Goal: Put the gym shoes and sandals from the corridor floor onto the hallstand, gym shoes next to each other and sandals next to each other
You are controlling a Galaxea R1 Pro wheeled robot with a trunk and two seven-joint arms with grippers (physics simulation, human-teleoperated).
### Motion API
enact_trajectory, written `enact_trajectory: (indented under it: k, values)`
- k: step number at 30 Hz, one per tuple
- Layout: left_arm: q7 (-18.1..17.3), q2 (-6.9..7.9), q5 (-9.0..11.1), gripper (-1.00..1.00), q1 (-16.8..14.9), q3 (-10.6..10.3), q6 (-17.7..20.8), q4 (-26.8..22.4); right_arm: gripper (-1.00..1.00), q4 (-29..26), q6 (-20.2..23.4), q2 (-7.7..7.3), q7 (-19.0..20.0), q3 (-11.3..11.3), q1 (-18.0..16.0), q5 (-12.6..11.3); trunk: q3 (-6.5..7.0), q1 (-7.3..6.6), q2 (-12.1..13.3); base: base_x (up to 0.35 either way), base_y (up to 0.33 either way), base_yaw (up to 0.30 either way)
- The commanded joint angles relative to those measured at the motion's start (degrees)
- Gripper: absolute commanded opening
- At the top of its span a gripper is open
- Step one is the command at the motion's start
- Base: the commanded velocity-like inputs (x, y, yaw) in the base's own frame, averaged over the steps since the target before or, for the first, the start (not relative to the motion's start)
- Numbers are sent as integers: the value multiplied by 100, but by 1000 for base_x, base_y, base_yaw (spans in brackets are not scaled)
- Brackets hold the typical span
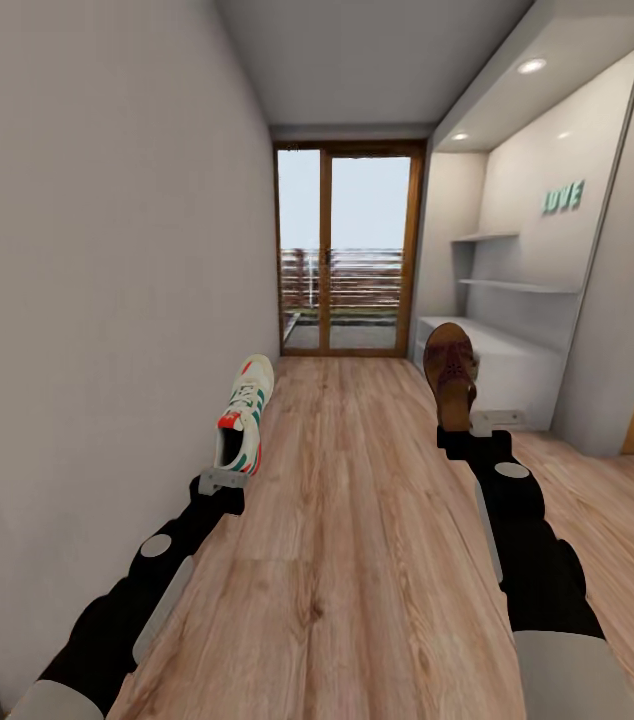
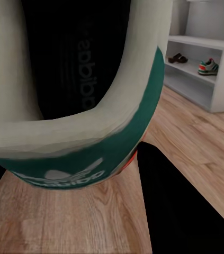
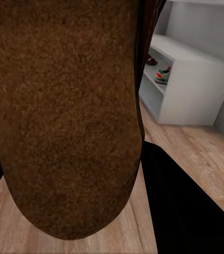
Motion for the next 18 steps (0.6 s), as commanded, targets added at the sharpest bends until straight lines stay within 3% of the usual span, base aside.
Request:
enact_trajectory:
  k: [1,18]
  values:
    - [-10,6,53,-100,-3,-6,33,-9,-100,-7,30,4,-4,-4,-4,8,-7,2,-3,346,0,0]
    - [-10,8,53,-100,-3,-5,33,-9,-100,-7,30,4,-2,-4,-4,8,-7,2,-3,346,0,0]
